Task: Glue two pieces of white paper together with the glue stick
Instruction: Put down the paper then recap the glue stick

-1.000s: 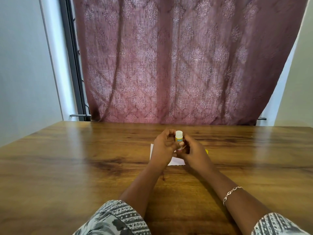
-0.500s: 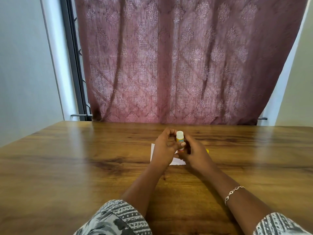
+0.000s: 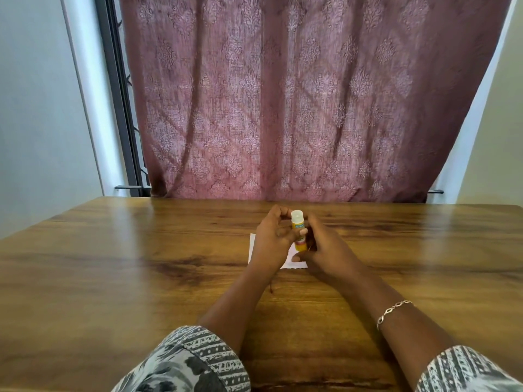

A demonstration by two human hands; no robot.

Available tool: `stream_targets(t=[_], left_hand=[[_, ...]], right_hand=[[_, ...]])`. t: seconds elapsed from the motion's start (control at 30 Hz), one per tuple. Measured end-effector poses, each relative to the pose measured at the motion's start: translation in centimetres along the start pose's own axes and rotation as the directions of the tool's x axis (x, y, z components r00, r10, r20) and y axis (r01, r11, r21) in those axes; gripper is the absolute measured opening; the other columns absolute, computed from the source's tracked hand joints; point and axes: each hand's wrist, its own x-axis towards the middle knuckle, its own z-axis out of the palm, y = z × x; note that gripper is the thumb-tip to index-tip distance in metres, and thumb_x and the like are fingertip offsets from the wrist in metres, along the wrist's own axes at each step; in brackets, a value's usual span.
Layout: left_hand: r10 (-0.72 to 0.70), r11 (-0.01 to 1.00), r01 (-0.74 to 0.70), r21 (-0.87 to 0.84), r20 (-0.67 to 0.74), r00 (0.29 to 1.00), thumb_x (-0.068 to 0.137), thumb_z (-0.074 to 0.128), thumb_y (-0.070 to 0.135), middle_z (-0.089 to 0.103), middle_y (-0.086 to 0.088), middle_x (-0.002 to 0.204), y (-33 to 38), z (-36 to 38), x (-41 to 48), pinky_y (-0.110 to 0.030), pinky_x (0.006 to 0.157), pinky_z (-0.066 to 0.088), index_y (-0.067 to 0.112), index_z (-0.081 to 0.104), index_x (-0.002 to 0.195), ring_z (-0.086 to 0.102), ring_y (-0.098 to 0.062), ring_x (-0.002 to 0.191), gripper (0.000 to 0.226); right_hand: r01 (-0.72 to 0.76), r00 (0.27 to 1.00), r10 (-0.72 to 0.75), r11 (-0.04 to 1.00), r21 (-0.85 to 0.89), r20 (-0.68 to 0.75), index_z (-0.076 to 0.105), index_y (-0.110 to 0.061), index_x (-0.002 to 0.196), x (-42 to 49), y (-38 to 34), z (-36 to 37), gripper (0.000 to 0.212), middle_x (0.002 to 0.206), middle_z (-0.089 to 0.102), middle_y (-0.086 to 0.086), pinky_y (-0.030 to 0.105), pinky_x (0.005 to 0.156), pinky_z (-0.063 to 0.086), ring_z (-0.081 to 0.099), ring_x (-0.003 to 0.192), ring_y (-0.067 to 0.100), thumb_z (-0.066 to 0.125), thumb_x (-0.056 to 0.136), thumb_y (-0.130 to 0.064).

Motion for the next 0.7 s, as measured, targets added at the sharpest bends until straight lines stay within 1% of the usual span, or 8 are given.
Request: stream_targets(t=[0.03,0.1,0.2,0.3,0.37,0.43,0.57,0.7], left_hand=[[0.004,1.000,-0.004,-0.006,-0.002,1.000,0.076,0.064,-0.008,0.060,-0.006,0.086,0.0,0.0,0.0,-0.012,0.067,0.050,0.020,0.048,0.080,0.060,-0.010,0.077,0.033],[-0.006,1.000,0.006,-0.027,0.006,1.000,0.076,0.062,-0.012,0.058,-0.002,0.080,0.2,0.1,0.0,-0.009,0.058,0.049,0.019,0.046,0.077,0.058,-0.004,0.068,0.035],[-0.021,1.000,0.021,-0.009,0.031,0.999,0.076,0.062,-0.013,0.056,-0.004,0.080,0.1,0.0,0.0,-0.007,0.056,0.048,0.019,0.046,0.078,0.055,-0.007,0.069,0.036],[-0.025,1.000,0.024,0.017,0.047,0.999,0.077,0.062,-0.012,0.056,-0.010,0.086,0.0,-0.1,0.0,-0.007,0.059,0.049,0.011,0.048,0.086,0.056,-0.009,0.072,0.029],[-0.030,0.999,0.029,0.016,0.051,0.998,0.077,0.063,-0.012,0.057,-0.012,0.088,0.1,-0.1,-0.1,-0.008,0.059,0.050,0.009,0.048,0.088,0.056,-0.009,0.072,0.028],[-0.026,0.999,0.025,0.023,0.049,0.998,0.076,0.064,-0.011,0.057,-0.006,0.083,0.1,-0.2,0.0,-0.007,0.059,0.049,0.015,0.048,0.083,0.057,-0.004,0.069,0.031],[-0.025,0.998,0.023,0.053,0.037,0.999,0.075,0.066,-0.008,0.059,-0.004,0.081,0.0,-0.2,0.0,-0.009,0.062,0.050,0.023,0.047,0.078,0.057,-0.011,0.073,0.037],[-0.028,0.996,0.025,0.083,0.036,0.999,0.075,0.066,-0.007,0.060,-0.011,0.088,0.1,-0.2,0.0,-0.013,0.065,0.051,0.024,0.047,0.079,0.058,-0.017,0.078,0.037]], right_hand=[[0.013,1.000,-0.014,0.999,-0.038,-0.007,0.043,-0.033,0.107,0.0,0.0,-0.7,0.060,0.077,0.058,-0.011,0.021,0.067,0.050,0.055,0.069,0.000,0.073,0.067,-0.001],[0.016,0.996,-0.026,0.992,-0.125,-0.081,0.043,-0.029,0.113,0.2,0.7,-2.6,0.058,0.074,0.057,-0.008,0.017,0.065,0.046,0.057,0.067,0.002,0.066,0.072,0.004],[-0.041,0.986,-0.004,0.964,-0.262,-0.168,0.059,-0.014,0.104,0.1,2.4,-5.2,0.039,0.077,0.064,0.002,0.028,0.072,0.048,0.062,0.074,0.016,0.055,0.075,0.012],[-0.105,0.992,0.067,0.917,-0.386,-0.111,0.069,-0.005,0.093,-0.1,3.3,-6.2,0.039,0.096,0.070,0.014,0.039,0.085,0.050,0.064,0.093,0.029,0.046,0.069,0.016],[-0.123,0.992,0.122,0.879,-0.460,-0.031,0.068,-0.009,0.101,0.0,3.6,-6.0,0.045,0.112,0.067,0.012,0.037,0.091,0.047,0.060,0.105,0.027,0.046,0.069,0.014],[-0.112,0.985,0.163,0.849,-0.516,0.054,0.065,-0.016,0.109,0.2,4.1,-5.4,0.051,0.121,0.064,0.009,0.038,0.093,0.045,0.057,0.111,0.026,0.046,0.071,0.011],[-0.109,0.966,0.234,0.757,-0.644,0.112,0.065,-0.023,0.109,0.6,4.5,-4.7,0.044,0.125,0.061,0.006,0.035,0.097,0.043,0.054,0.115,0.026,0.049,0.077,0.003],[-0.192,0.953,0.301,0.708,-0.679,0.044,0.070,-0.021,0.097,0.7,3.9,-4.3,0.033,0.112,0.066,0.009,0.027,0.083,0.043,0.059,0.104,0.026,0.052,0.078,0.000]])
